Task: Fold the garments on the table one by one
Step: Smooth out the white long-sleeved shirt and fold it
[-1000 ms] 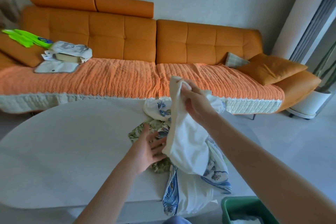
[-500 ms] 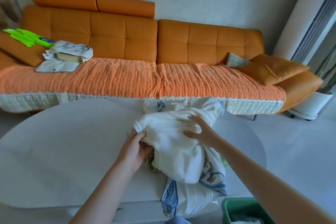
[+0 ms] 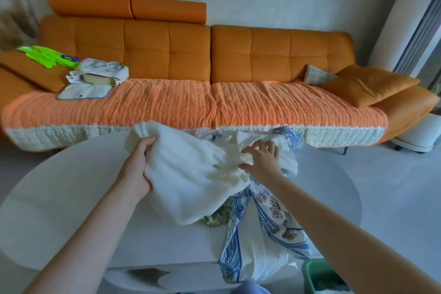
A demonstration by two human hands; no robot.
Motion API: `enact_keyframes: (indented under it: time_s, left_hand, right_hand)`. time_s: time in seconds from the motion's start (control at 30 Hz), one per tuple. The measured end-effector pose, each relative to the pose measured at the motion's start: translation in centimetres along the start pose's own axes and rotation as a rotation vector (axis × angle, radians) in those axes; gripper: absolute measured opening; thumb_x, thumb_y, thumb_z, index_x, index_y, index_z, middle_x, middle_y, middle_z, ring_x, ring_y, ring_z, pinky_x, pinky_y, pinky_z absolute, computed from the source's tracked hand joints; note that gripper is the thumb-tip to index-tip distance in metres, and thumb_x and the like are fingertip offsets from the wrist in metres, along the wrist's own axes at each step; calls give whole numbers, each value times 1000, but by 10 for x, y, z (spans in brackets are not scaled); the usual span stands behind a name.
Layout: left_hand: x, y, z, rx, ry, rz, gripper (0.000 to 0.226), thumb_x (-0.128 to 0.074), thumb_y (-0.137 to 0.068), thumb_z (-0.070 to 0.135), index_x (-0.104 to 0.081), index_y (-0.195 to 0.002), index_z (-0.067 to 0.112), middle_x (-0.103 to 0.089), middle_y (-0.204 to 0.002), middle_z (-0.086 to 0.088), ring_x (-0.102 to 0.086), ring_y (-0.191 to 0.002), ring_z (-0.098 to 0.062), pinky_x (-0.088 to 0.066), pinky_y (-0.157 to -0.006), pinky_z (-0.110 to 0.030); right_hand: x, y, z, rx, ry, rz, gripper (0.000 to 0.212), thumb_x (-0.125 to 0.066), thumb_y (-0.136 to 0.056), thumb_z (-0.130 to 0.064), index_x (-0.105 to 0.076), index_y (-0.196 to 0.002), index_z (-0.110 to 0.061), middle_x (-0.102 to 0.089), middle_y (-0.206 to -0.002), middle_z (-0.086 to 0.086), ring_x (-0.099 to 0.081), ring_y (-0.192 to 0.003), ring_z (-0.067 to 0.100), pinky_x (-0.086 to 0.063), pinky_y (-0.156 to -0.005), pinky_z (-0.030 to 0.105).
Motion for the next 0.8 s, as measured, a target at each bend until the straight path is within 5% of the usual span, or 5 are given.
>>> enact_keyframes:
  time_s: [0.17, 0.33, 0.5, 0.67, 0.8]
  left_hand:
    - [72, -9, -28, -33, -302, 129, 36, -60, -83, 0, -60, -116, 13, -71, -84, -3, -67, -68, -17, -52, -64, -29]
    - [111, -18, -50, 73, -433, 230, 57, -70, -71, 1, -51, -125, -6, -64, -99, -21, -68, -63, -15, -55, -53, -21]
    - [115, 5, -31, 16, -1009, 519, 72, -78, -75, 21, -42, -132, -5, -34, -139, -26, -34, -129, -36, -34, -106, -42]
    - [77, 12, -26, -230, -1012, 196, 46, -70, -82, 14, -54, -124, 12, -53, -127, -14, -53, -109, -27, -41, -92, -34]
    - [52, 17, -64, 87, -625, 5, 30, -56, -92, 27, -52, -121, 17, -59, -122, -9, -68, -75, -14, -52, -64, -30]
  right_hand:
    - [16, -16, -13, -130, -590, 72, 23, -56, -91, -23, -62, -111, -14, -66, -114, 6, -61, -96, 20, -51, -86, 38]
    - [50, -26, -69, -13, -715, 84, 13, -59, -86, -26, -63, -97, -21, -68, -90, 2, -64, -76, 20, -56, -71, 43]
    - [13, 3, -129, 166, -655, -120, 29, -70, -79, -29, -65, -106, -18, -67, -106, 6, -61, -97, 24, -50, -85, 37]
    - [-21, 4, -99, 145, -444, -336, 79, -76, -74, -39, -39, -140, -17, -44, -141, 6, -45, -126, 24, -38, -103, 37]
    - [-40, 6, -65, 94, -397, -510, 68, -75, -75, -41, -51, -131, -10, -57, -127, 6, -53, -118, 23, -42, -98, 30]
Point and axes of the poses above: each hand's wrist, its own y-axis away from the middle knuckle, its own x-axis out of the back of the hand, z = x × y, the point moved 8 cm from there along -y, towards the middle knuckle
